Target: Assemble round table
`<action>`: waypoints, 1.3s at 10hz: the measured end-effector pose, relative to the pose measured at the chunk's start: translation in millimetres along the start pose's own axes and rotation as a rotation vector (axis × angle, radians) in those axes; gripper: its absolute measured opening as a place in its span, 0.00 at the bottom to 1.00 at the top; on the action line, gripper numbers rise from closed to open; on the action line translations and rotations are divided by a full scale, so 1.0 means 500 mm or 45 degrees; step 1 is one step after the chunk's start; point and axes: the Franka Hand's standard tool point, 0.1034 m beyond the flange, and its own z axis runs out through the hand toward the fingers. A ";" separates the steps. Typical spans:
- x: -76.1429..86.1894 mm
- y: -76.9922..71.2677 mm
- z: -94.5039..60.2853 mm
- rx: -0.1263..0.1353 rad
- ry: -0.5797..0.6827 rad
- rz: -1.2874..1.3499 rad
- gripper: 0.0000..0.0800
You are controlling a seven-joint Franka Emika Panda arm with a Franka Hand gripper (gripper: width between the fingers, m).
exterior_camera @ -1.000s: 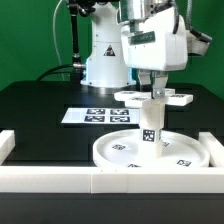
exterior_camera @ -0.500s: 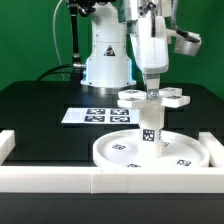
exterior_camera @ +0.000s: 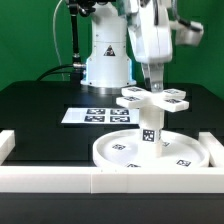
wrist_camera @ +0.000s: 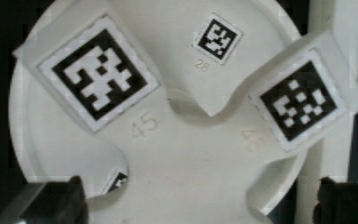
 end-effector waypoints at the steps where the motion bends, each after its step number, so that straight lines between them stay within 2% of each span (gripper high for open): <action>1: -0.005 -0.005 -0.016 0.016 -0.008 -0.005 0.81; 3: -0.005 -0.004 -0.011 0.013 -0.005 -0.048 0.81; 4: -0.005 -0.004 -0.009 0.007 -0.004 -0.170 0.81; 6: -0.020 -0.007 -0.005 -0.061 0.004 -0.571 0.81; 8: -0.023 -0.011 -0.006 -0.076 -0.006 -0.865 0.81; 11: -0.022 -0.011 -0.005 -0.078 -0.016 -1.201 0.81; 12: -0.022 -0.009 -0.005 -0.095 -0.020 -1.357 0.81; 13: -0.022 -0.009 -0.008 -0.129 -0.020 -1.570 0.81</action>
Offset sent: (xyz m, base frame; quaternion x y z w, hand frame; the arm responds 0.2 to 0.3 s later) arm 0.0000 0.0000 0.0000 0.0000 0.0000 -0.1296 0.9916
